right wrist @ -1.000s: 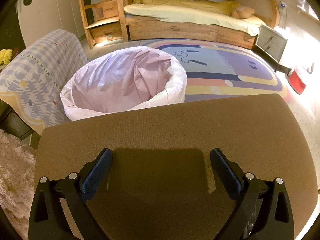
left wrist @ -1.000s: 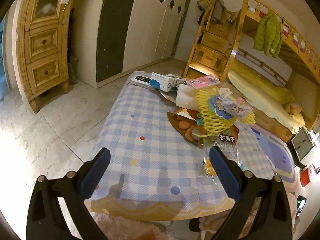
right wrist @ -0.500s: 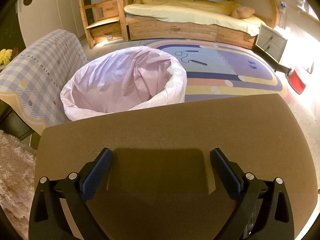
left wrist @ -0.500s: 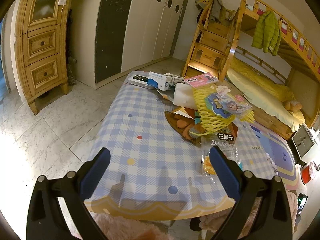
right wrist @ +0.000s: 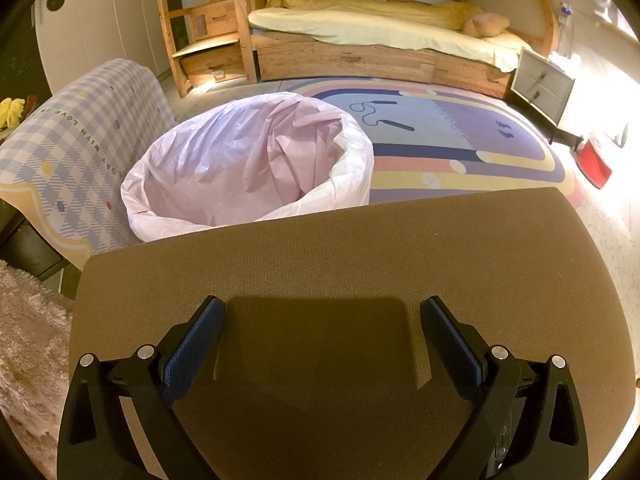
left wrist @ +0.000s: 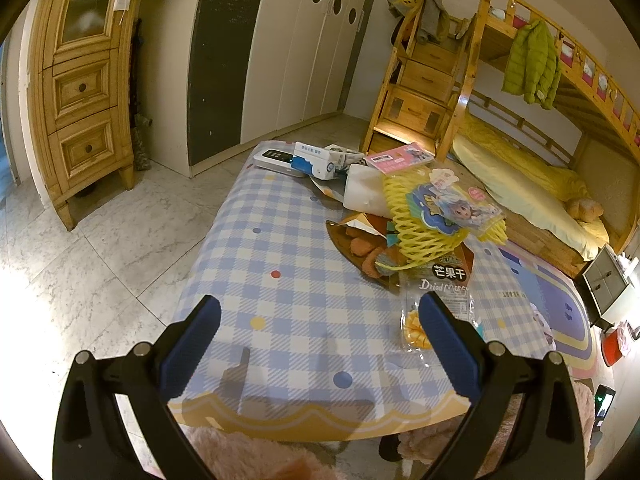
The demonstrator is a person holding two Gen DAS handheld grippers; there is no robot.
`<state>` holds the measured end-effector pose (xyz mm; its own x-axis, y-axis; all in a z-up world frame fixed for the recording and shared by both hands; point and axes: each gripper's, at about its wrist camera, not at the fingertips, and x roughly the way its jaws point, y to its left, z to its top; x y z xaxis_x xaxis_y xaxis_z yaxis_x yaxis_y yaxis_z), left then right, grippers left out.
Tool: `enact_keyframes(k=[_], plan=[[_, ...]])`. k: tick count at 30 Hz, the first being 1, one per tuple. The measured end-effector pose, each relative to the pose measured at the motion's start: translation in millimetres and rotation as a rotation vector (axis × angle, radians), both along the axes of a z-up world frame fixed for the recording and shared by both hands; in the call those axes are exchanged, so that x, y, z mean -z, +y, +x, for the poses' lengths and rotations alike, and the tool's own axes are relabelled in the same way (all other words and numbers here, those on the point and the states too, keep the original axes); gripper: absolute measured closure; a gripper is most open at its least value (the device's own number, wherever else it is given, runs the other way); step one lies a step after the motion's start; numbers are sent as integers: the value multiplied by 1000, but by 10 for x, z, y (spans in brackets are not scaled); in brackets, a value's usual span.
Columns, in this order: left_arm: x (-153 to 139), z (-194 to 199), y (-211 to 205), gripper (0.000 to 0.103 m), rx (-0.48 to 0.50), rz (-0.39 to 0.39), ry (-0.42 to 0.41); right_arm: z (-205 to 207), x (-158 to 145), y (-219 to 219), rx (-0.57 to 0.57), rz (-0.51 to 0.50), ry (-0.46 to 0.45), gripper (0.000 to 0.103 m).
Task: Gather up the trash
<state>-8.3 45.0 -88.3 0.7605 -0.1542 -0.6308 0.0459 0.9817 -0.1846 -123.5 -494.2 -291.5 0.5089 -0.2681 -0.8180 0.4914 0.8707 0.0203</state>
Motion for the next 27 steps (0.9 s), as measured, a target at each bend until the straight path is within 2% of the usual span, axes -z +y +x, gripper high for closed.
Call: enact_keyframes(k=[27], plan=[[2, -3, -26, 7, 0, 2, 4, 5, 5, -4, 1, 0, 1, 6]])
